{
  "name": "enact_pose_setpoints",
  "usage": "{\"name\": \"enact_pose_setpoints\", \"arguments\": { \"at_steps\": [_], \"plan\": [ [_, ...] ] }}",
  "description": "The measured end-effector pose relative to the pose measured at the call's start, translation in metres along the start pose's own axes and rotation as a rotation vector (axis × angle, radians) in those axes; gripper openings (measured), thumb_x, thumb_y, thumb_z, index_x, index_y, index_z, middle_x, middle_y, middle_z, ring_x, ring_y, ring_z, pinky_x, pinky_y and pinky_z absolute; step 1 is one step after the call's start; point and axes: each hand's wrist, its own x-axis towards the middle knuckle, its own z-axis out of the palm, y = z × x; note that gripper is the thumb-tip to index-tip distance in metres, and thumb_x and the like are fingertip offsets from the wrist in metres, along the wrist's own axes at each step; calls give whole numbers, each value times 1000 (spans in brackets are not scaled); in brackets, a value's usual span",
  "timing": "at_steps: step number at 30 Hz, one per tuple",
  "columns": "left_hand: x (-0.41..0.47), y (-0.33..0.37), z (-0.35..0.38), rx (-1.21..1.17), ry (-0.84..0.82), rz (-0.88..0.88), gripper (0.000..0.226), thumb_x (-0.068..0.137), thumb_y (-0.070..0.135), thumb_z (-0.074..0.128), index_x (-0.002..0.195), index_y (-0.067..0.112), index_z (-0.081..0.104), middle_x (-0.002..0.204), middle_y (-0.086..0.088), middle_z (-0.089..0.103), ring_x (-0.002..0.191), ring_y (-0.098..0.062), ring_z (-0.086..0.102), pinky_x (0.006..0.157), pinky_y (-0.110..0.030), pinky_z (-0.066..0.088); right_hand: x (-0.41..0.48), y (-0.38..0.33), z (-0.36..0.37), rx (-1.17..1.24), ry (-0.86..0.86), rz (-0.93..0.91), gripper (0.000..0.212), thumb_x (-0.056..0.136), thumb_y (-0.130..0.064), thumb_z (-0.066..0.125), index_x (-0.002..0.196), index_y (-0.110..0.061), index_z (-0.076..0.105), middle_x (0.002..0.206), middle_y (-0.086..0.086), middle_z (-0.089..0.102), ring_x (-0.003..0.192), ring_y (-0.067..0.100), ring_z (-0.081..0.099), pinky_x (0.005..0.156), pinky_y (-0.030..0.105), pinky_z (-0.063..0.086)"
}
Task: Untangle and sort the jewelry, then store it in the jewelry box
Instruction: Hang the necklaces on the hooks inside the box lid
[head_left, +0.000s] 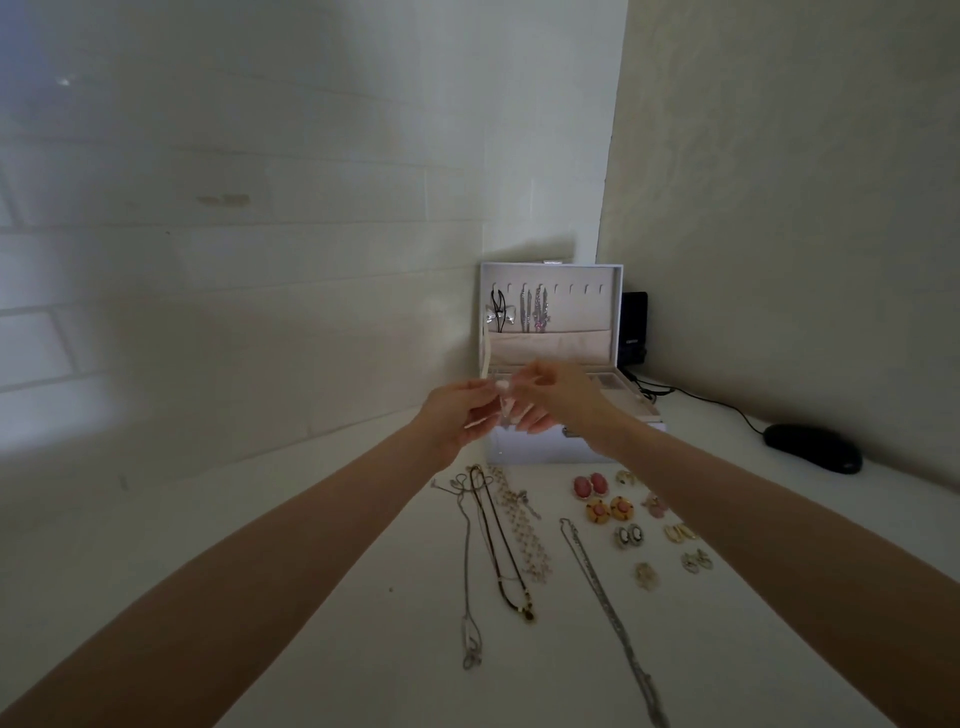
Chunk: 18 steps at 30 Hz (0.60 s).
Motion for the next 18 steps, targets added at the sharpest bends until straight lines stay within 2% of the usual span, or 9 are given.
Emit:
{"name": "enact_pose_setpoints", "arguments": {
  "at_steps": [2, 5, 10, 13, 18],
  "plan": [
    [3, -4, 2, -34, 25, 6, 6, 92, 10, 58, 90, 9, 63, 78, -1, 61, 70, -9, 56, 67, -19, 47, -2, 5, 1, 82, -29, 5, 27, 84, -10, 70, 108, -6, 58, 84, 15, 69, 68, 22, 70, 64, 27, 58],
    [4, -9, 5, -88, -6, 2, 12, 91, 11, 57, 100, 6, 64, 83, -2, 60, 73, -9, 55, 67, -19, 48, -3, 10, 2, 190, 19, -8, 31, 82, 8, 66, 111, 4, 56, 77, 14, 67, 59, 17, 68, 60, 25, 58],
    [3, -9, 7, -74, -58, 41, 12, 91, 8, 57, 93, 11, 69, 75, 1, 62, 71, -9, 54, 68, -18, 47, -2, 14, 1, 249, 44, -12, 23, 82, 4, 67, 103, 0, 59, 72, 11, 68, 57, 14, 68, 57, 22, 56],
    [4, -9, 5, -19, -102, 64, 20, 94, 7, 52, 103, 16, 67, 85, 2, 67, 78, -11, 59, 75, -22, 47, -3, 16, 4, 229, 17, -25, 22, 83, 1, 68, 102, -7, 60, 75, 10, 69, 60, 16, 68, 58, 23, 55],
    [2, -7, -2, 77, -247, 109, 36, 95, -2, 44, 115, 22, 62, 100, -4, 65, 91, -15, 59, 85, -29, 47, -2, 21, 0, 304, -2, -2, 35, 79, 10, 49, 100, -11, 65, 76, 8, 68, 62, 18, 64, 61, 28, 54]
  ]
}}
